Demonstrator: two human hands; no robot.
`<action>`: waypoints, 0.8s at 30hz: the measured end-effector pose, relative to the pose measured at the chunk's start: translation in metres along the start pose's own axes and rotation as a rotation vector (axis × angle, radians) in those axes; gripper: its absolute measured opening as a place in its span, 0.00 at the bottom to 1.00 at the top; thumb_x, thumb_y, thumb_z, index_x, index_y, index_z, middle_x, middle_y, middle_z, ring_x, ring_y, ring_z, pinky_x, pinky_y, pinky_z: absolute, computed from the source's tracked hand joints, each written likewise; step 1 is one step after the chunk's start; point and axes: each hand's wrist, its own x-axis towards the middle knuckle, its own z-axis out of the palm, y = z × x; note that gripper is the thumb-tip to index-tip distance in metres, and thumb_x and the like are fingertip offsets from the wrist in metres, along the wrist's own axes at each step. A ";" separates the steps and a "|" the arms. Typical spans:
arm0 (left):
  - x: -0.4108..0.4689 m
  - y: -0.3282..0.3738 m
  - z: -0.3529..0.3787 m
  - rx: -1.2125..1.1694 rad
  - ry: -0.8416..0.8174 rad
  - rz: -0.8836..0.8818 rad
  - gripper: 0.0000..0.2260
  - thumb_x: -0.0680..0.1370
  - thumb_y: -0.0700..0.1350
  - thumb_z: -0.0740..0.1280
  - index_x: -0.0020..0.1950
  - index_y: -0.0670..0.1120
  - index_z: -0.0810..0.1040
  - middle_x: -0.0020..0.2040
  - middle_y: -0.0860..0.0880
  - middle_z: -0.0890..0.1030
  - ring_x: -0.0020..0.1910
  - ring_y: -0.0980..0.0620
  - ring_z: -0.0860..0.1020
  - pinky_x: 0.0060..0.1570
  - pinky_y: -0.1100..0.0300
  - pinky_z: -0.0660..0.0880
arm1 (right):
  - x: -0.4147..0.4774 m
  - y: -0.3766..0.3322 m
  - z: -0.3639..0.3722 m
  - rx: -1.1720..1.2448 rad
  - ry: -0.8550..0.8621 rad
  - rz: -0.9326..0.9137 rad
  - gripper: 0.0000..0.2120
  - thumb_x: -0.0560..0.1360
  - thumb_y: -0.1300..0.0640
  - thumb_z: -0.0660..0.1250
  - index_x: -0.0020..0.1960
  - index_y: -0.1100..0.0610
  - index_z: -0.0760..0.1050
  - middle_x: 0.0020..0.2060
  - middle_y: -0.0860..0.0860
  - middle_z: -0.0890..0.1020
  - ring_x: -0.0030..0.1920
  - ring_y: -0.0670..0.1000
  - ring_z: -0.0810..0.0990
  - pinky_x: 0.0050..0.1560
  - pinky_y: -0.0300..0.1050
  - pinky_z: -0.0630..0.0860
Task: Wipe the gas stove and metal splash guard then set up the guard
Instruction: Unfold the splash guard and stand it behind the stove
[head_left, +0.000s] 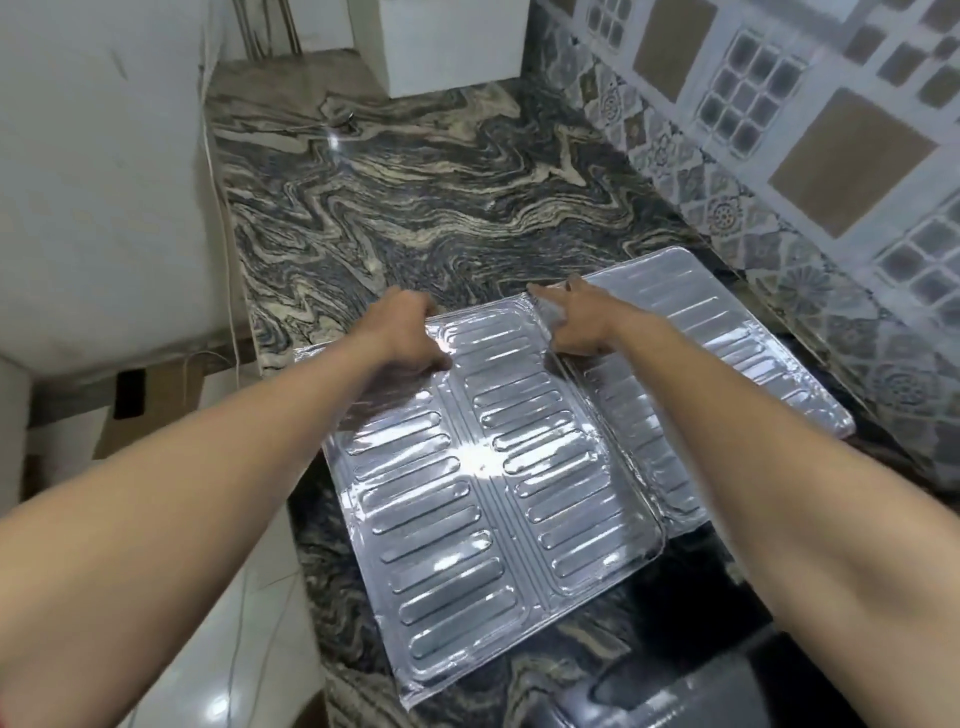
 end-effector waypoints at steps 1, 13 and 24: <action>-0.001 0.003 -0.005 -0.032 0.022 0.014 0.33 0.65 0.55 0.81 0.66 0.46 0.76 0.65 0.43 0.77 0.63 0.43 0.75 0.64 0.50 0.72 | -0.003 0.001 -0.003 0.015 0.016 0.003 0.35 0.78 0.53 0.62 0.79 0.39 0.50 0.80 0.61 0.46 0.78 0.66 0.50 0.76 0.64 0.55; -0.082 0.081 -0.122 -0.068 0.309 0.282 0.18 0.70 0.48 0.78 0.59 0.48 0.82 0.58 0.47 0.83 0.59 0.46 0.79 0.59 0.55 0.71 | -0.144 -0.002 -0.127 0.103 0.503 -0.099 0.20 0.73 0.48 0.74 0.59 0.57 0.75 0.59 0.58 0.81 0.59 0.59 0.78 0.57 0.48 0.73; -0.154 0.133 -0.166 -0.090 0.427 0.453 0.07 0.73 0.50 0.72 0.50 0.53 0.84 0.50 0.50 0.86 0.55 0.46 0.81 0.60 0.50 0.75 | -0.273 0.006 -0.156 0.196 0.592 -0.020 0.12 0.76 0.52 0.72 0.57 0.54 0.84 0.48 0.48 0.85 0.47 0.48 0.81 0.48 0.40 0.72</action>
